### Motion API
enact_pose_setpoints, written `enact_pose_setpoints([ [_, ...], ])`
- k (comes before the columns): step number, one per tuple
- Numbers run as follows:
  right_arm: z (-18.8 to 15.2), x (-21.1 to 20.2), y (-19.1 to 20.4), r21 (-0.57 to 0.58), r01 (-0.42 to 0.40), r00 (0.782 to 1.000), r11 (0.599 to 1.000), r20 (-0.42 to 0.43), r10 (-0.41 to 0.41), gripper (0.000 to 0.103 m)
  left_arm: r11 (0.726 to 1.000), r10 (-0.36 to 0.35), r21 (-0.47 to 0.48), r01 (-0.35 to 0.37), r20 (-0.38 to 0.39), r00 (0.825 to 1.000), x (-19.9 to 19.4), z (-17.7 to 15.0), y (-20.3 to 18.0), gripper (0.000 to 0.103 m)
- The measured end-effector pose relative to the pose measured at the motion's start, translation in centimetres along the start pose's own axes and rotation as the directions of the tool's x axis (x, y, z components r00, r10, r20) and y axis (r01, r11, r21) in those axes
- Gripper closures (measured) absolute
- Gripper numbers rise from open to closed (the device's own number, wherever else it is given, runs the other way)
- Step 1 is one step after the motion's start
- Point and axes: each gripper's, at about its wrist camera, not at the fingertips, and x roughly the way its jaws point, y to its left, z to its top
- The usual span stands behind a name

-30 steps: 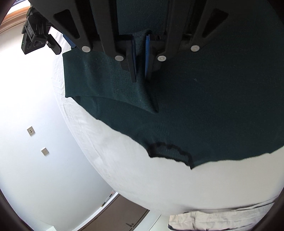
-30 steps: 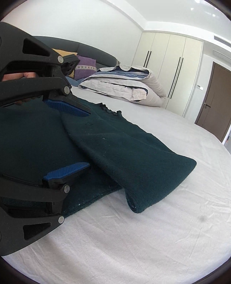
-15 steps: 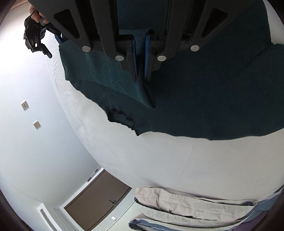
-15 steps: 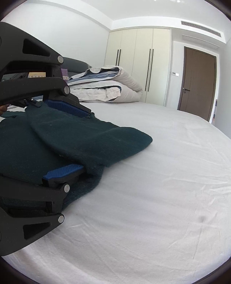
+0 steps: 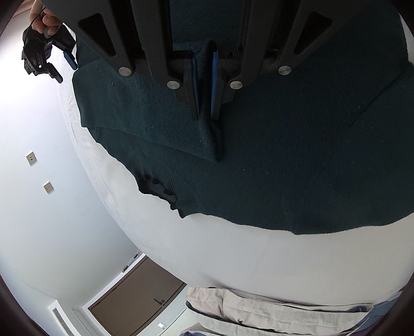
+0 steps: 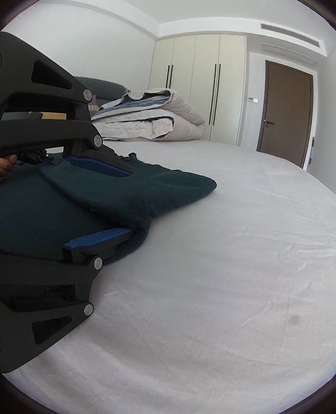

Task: Fold small clothes
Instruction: 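Lay the sleeve across the sweater body with the right gripper while the left gripper grasps the folded side edge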

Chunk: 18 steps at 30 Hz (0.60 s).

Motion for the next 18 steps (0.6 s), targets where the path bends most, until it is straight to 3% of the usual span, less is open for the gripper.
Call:
enact_pose_setpoints([
  [4, 1.9, -1.3, 4.6, -0.226, 0.098, 0.993, 0.969, 0.085, -0.081, 0.06, 1.0, 0.005, 0.008, -0.005, 0.009, 1.0, 0.1, -0.1, -0.2, 0.093],
  [9, 6.3, 5.3, 7.7, -0.36, 0.167, 0.983, 0.918, -0.013, -0.184, 0.06, 1.0, 0.009, 0.021, -0.01, 0.023, 1.0, 0.5, -0.4, -0.3, 0.092],
  [13, 7.9, 10.5, 7.9, -0.431, 0.286, 0.945, 0.856, -0.023, -0.327, 0.062, 0.999, 0.01, 0.035, -0.011, 0.034, 0.999, 0.8, -0.8, -0.2, 0.09],
  [15, 8.4, 12.0, 7.8, -0.451, 0.313, 0.934, 0.836, -0.017, -0.358, 0.064, 0.999, 0.014, 0.044, -0.016, 0.04, 0.999, 0.8, -0.9, -0.1, 0.09],
  [17, 8.4, 12.6, 8.6, -0.514, 0.34, 0.922, 0.788, 0.02, -0.386, 0.075, 0.999, 0.012, 0.043, -0.014, 0.043, 0.999, 0.9, -1.0, -0.1, 0.09],
  [18, 8.4, 13.0, 9.0, -0.545, 0.358, 0.913, 0.758, 0.036, -0.406, 0.094, 0.999, 0.007, 0.04, -0.009, 0.043, 0.999, 0.9, -1.0, -0.1, 0.09],
])
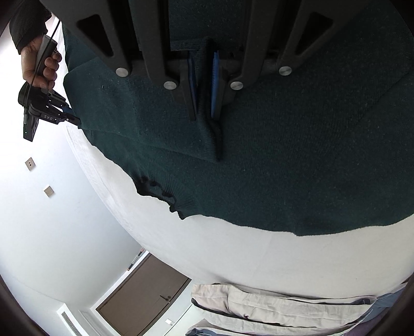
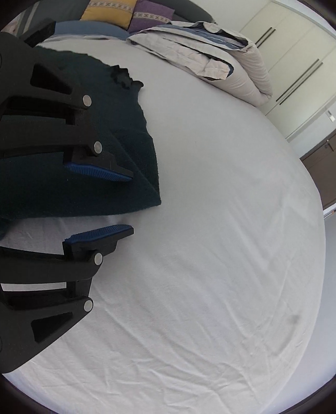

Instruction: Fold small clothes

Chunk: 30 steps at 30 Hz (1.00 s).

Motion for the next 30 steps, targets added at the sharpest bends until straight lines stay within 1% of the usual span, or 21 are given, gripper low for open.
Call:
enact_pose_setpoints([
  [3, 0.2, 0.7, 0.2, -0.045, 0.027, 1.0, 0.999, 0.0, -0.027, 0.097, 1.0, -0.015, -0.011, 0.015, 0.003, 1.0, 0.0, 0.0, 0.2, 0.09],
  [5, 0.2, 0.7, 0.6, -0.073, 0.056, 0.998, 0.996, 0.022, -0.055, 0.098, 1.0, -0.016, -0.007, 0.016, 0.009, 1.0, -0.1, -0.1, 0.2, 0.09],
  [8, 0.5, 1.2, 0.6, -0.067, 0.09, 0.995, 0.994, 0.054, -0.087, 0.099, 1.0, -0.009, 0.005, 0.009, 0.016, 1.0, -0.1, -0.3, 0.2, 0.09],
  [10, 0.8, 1.8, 0.0, -0.049, 0.096, 0.994, 0.994, 0.061, -0.093, 0.101, 1.0, -0.01, 0.007, 0.01, 0.019, 1.0, -0.1, -0.3, 0.2, 0.09],
  [12, 1.0, 1.8, 0.2, -0.062, 0.097, 0.994, 0.993, 0.058, -0.094, 0.1, 1.0, -0.015, 0.004, 0.015, 0.019, 1.0, -0.1, -0.3, 0.4, 0.09],
  [14, 1.1, 0.9, 0.4, -0.088, 0.083, 0.995, 0.993, 0.056, -0.079, 0.1, 1.0, -0.016, 0.003, 0.016, 0.019, 1.0, -0.1, -0.2, 0.4, 0.09],
  [16, 0.7, -1.6, 0.5, -0.075, 0.087, 0.992, 0.993, 0.099, -0.079, 0.098, 1.0, -0.019, 0.002, 0.019, 0.021, 1.0, -0.2, -0.3, 0.5, 0.09],
  [17, 0.2, -3.2, 0.5, -0.065, 0.07, 0.99, 0.995, 0.128, -0.061, 0.098, 1.0, -0.021, 0.0, 0.021, 0.022, 1.0, -0.2, -0.3, 0.6, 0.09],
  [18, -0.6, -4.8, 0.7, -0.057, 0.03, 0.988, 0.998, 0.151, -0.021, 0.097, 1.0, -0.023, -0.001, 0.023, 0.022, 1.0, -0.1, -0.3, 0.6, 0.09],
  [19, -1.5, -5.9, 1.1, -0.067, -0.01, 0.988, 0.998, 0.154, 0.021, 0.093, 1.0, -0.023, -0.002, 0.023, 0.022, 0.999, -0.1, -0.4, 0.7, 0.09],
  [21, -3.9, -7.2, 2.1, -0.122, -0.055, 0.99, 0.991, 0.122, 0.07, 0.087, 1.0, -0.023, -0.001, 0.023, 0.023, 0.999, -0.1, -0.4, 0.7, 0.09],
  [22, -5.2, -7.3, 2.5, -0.145, -0.062, 0.991, 0.987, 0.108, 0.078, 0.087, 1.0, -0.023, -0.001, 0.023, 0.024, 0.999, -0.1, -0.4, 0.7, 0.09],
  [23, -6.2, -6.9, 2.7, -0.164, -0.056, 0.994, 0.985, 0.081, 0.07, 0.087, 1.0, -0.024, -0.001, 0.024, 0.024, 0.999, -0.1, -0.4, 0.7, 0.09],
  [25, -7.8, -4.6, 1.8, -0.153, -0.013, 1.0, 0.988, -0.006, 0.012, 0.087, 1.0, -0.026, -0.003, 0.026, 0.025, 0.999, -0.2, -0.4, 0.8, 0.09],
  [26, -8.2, -3.5, 0.6, -0.12, -0.04, 0.999, 0.992, -0.03, 0.037, 0.087, 1.0, -0.027, -0.003, 0.028, 0.025, 0.999, -0.2, -0.4, 0.9, 0.09],
  [27, -8.7, -3.4, -0.6, -0.105, -0.081, 0.997, 0.991, 0.011, 0.083, 0.092, 1.0, -0.031, -0.006, 0.031, 0.025, 0.999, -0.2, -0.4, 0.9, 0.09],
  [28, -8.5, -3.4, -1.3, -0.093, -0.088, 0.995, 0.992, 0.035, 0.091, 0.098, 0.999, -0.035, -0.009, 0.035, 0.025, 0.999, -0.2, -0.3, 1.0, 0.09],
  [30, -8.3, -3.2, -2.2, -0.034, -0.11, 0.994, 0.993, 0.026, 0.111, 0.099, 0.998, -0.049, -0.023, 0.05, 0.018, 0.999, -0.2, -0.2, 1.2, 0.09],
])
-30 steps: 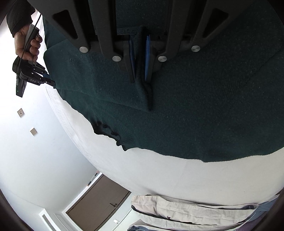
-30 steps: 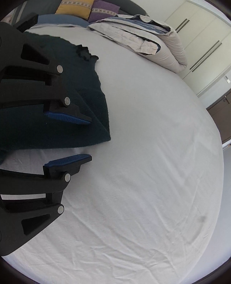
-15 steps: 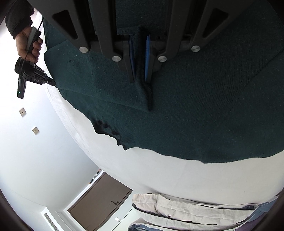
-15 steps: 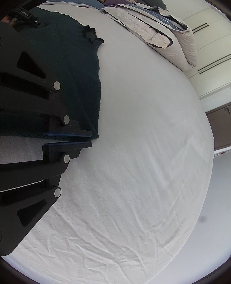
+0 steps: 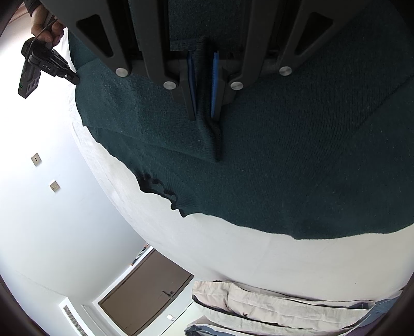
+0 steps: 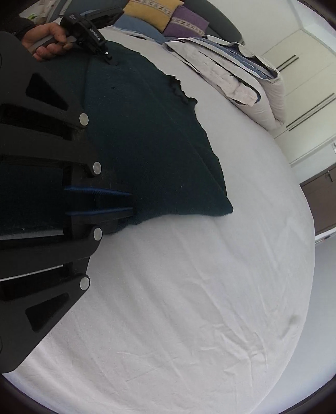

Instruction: Fold small clothes

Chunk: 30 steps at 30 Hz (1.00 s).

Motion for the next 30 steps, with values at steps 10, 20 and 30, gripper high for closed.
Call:
enact_pose_setpoints([
  [10, -2.8, -12.1, 10.4, -0.227, 0.193, 0.901, 0.954, 0.427, -0.081, 0.013, 0.986, -0.018, -0.158, 0.045, 0.17, 0.985, -11.3, 0.0, 4.3, 0.028],
  [20, -6.6, -12.7, 17.6, -0.25, -0.136, 0.937, 0.959, 0.283, 0.207, 0.002, 0.762, 0.263, -0.645, 0.054, 0.385, 0.884, -28.8, -6.1, 23.5, 0.028],
  [30, -10.8, -9.5, 21.7, -0.188, -0.264, 0.947, 0.946, 0.135, 0.292, 0.022, 0.561, 0.367, -0.809, 0.173, 0.431, 0.824, -31.3, -5.3, 33.3, 0.034],
])
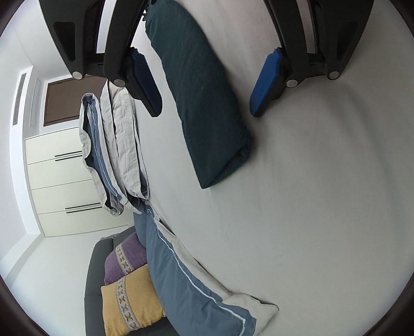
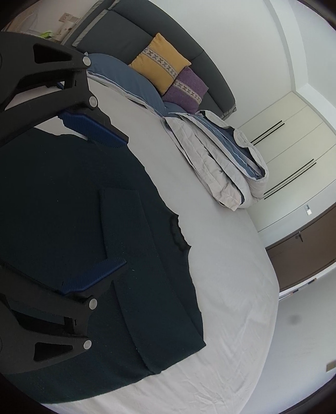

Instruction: Fold small clothes

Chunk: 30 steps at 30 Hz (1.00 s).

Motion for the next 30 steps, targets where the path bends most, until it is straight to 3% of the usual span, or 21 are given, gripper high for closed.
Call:
enact_pose_setpoints([
  [2, -0.4, 0.0, 0.1, -0.003, 0.006, 1.0, 1.0, -0.006, -0.006, 0.027, 1.0, 0.001, 0.001, -0.001, -0.001, 1.0, 1.0, 0.4, -0.5, 0.043],
  [4, -0.4, 0.1, -0.3, 0.002, 0.006, 1.0, 1.0, -0.01, -0.006, 0.027, 1.0, 0.013, 0.006, -0.012, -0.032, 0.999, 2.5, 0.7, -1.1, 0.076],
  [6, -0.4, 0.0, -1.0, 0.01, 0.012, 1.0, 1.0, -0.013, -0.012, 0.027, 1.0, 0.027, 0.013, -0.027, -0.058, 0.998, 2.8, 0.3, -1.5, 0.095],
  [9, -0.4, 0.0, -2.7, 0.03, 0.024, 1.0, 0.999, -0.021, -0.023, 0.027, 0.988, 0.028, 0.155, -0.023, -0.036, 0.999, 2.1, -1.4, -4.7, 0.095],
  [12, -0.7, 0.0, -4.5, 0.053, 0.042, 0.999, 0.998, -0.036, -0.04, 0.032, 0.934, 0.018, 0.357, 0.004, -0.057, 0.998, 1.8, -4.9, -9.8, 0.095],
  [15, -1.0, -0.3, -6.4, 0.084, 0.053, 0.998, 0.995, -0.036, -0.051, 0.032, 0.822, 0.017, 0.568, 0.047, -0.107, 0.994, 2.0, -10.9, -15.6, 0.095],
  [18, -1.3, -0.6, -8.1, 0.112, 0.06, 0.998, 0.992, -0.035, -0.056, 0.032, 0.667, 0.033, 0.739, 0.099, -0.162, 0.986, 2.7, -18.9, -20.4, 0.095],
  [21, -1.5, -0.8, -9.7, 0.132, 0.07, 0.997, 0.989, -0.036, -0.066, 0.032, 0.507, 0.058, 0.845, 0.173, -0.234, 0.971, 3.6, -27.8, -22.8, 0.095],
  [23, -1.6, -0.9, -11.0, 0.151, 0.078, 0.997, 0.985, -0.037, -0.073, 0.032, 0.426, 0.082, 0.876, 0.226, -0.287, 0.954, 4.1, -33.3, -22.9, 0.095],
  [26, -1.6, -0.8, -12.8, 0.17, 0.086, 0.995, 0.982, -0.056, -0.078, 0.032, 0.324, 0.174, 0.907, 0.268, -0.336, 0.926, 5.8, -40.3, -21.6, 0.093],
  [28, -1.4, -0.3, -13.6, 0.169, 0.095, 0.993, 0.981, -0.08, -0.083, 0.032, 0.295, 0.247, 0.911, 0.289, -0.365, 0.898, 7.0, -43.1, -20.3, 0.081],
  [29, -1.3, 0.0, -13.9, 0.171, 0.098, 0.992, 0.98, -0.092, -0.083, 0.032, 0.285, 0.262, 0.912, 0.296, -0.371, 0.891, 7.0, -43.8, -19.6, 0.076],
  [30, -1.2, 0.3, -14.2, 0.172, 0.097, 0.992, 0.98, -0.102, -0.08, 0.032, 0.274, 0.269, 0.917, 0.29, -0.363, 0.892, 6.7, -44.3, -19.1, 0.063],
])
